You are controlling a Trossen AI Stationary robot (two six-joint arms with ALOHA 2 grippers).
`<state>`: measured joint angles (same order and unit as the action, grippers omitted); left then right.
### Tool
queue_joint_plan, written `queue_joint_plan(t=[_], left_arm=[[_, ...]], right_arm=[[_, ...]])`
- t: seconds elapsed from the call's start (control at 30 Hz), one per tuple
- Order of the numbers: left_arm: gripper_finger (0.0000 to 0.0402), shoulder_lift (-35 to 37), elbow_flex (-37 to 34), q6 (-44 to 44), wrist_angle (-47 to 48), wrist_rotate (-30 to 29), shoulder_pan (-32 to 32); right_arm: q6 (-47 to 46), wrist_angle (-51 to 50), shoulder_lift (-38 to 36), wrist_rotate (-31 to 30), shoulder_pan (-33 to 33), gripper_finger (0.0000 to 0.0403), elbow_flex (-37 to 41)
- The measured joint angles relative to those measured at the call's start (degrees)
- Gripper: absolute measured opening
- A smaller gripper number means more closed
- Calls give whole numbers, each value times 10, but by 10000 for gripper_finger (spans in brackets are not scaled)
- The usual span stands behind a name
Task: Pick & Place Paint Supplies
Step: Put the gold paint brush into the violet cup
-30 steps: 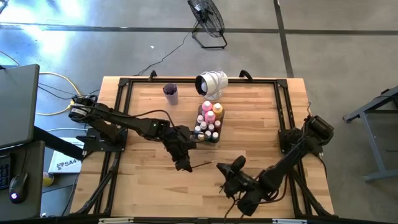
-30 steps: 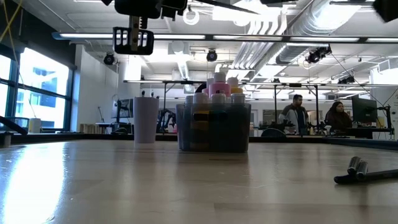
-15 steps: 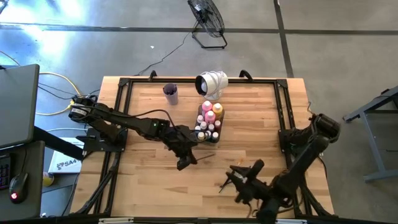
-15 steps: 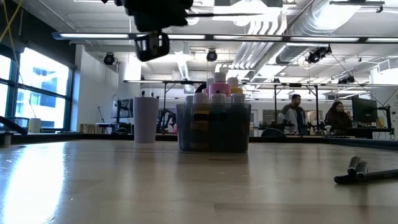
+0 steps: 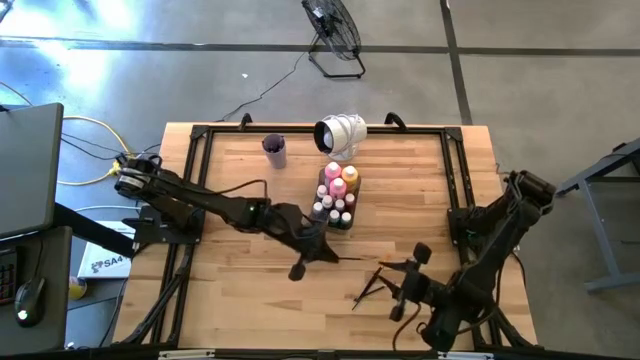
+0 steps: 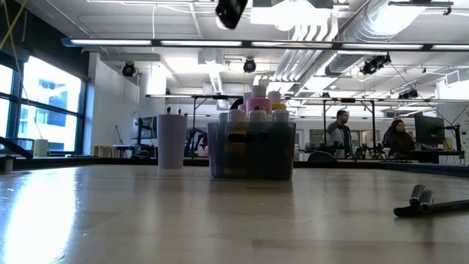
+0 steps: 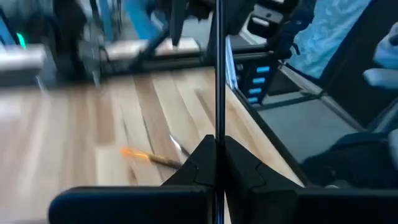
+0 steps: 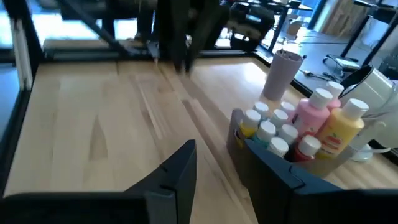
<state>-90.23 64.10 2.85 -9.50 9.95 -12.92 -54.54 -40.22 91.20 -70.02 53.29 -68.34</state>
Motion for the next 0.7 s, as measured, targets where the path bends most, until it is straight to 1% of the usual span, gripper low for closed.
queue_joint_plan(t=[0.1, 0.2, 0.27, 0.37, 0.5, 0.6, 0.7], left_arm=[[3, -20, 2, -59, -72, -14, -4], [3, -40, 1, -75, -121, -15, -2], [3, -44, 0, -76, -126, -14, 2], [3, -42, 1, -83, -128, 12, 6], [3, -43, 1, -85, -126, 34, 5], [3, -43, 1, -86, -141, 67, 6], [3, -43, 1, -86, -166, 93, 5]], right_arm=[[64, 85, -1, 4, -22, 120, 0], [167, 198, -4, 30, -45, 119, 0], [239, 265, -5, 42, -55, 120, 0], [304, 342, -7, 51, -63, 121, 0], [320, 377, -17, 51, -64, 120, 0], [317, 376, -21, 39, -59, 120, 0], [317, 380, -22, 41, -57, 120, 0]])
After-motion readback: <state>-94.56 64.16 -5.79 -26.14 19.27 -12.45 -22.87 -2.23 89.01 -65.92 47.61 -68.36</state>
